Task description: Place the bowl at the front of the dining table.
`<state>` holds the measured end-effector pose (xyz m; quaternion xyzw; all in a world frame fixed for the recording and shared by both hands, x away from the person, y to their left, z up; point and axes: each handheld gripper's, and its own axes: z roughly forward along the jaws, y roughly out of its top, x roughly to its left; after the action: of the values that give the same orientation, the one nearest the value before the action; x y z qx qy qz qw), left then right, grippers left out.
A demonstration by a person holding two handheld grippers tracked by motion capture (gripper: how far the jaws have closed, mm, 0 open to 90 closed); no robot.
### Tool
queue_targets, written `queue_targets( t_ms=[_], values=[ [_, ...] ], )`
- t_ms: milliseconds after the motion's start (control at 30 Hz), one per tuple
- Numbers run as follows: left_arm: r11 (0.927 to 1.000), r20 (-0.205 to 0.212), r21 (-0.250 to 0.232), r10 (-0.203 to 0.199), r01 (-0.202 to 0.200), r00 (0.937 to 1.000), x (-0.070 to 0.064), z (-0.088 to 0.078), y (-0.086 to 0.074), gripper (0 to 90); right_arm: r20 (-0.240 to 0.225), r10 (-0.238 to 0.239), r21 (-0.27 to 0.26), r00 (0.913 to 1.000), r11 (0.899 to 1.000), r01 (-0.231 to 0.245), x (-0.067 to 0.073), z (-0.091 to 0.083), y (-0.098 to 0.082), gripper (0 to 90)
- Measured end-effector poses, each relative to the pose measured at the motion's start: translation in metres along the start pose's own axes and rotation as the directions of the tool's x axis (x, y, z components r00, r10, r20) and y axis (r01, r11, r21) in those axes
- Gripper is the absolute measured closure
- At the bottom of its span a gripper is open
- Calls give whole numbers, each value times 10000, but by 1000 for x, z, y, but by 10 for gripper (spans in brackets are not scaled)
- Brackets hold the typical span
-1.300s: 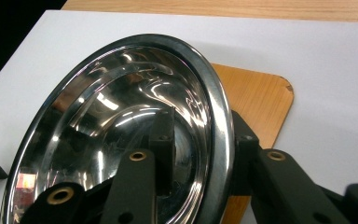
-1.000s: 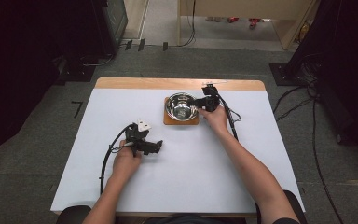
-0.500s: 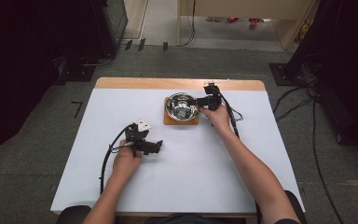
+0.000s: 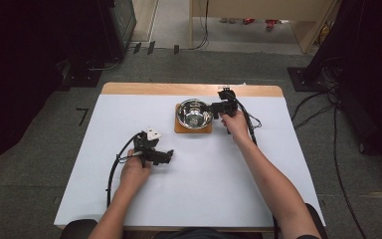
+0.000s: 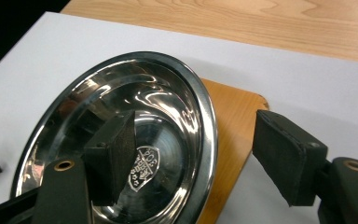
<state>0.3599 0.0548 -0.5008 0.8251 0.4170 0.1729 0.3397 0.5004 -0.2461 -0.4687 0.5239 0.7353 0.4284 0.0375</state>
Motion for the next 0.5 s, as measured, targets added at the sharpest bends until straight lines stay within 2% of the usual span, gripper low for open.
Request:
queue_targets(
  t_ms=[67,500],
  values=[
    [10000,0,-1,-1,1,10000,0,0,0,4,209,-210,-37,9996,9998,210,1,0,0,310],
    [10000,0,0,-1,1,10000,0,0,0,4,18,-464,30,9989,9989,464,5,-10,-1,307]
  ],
)
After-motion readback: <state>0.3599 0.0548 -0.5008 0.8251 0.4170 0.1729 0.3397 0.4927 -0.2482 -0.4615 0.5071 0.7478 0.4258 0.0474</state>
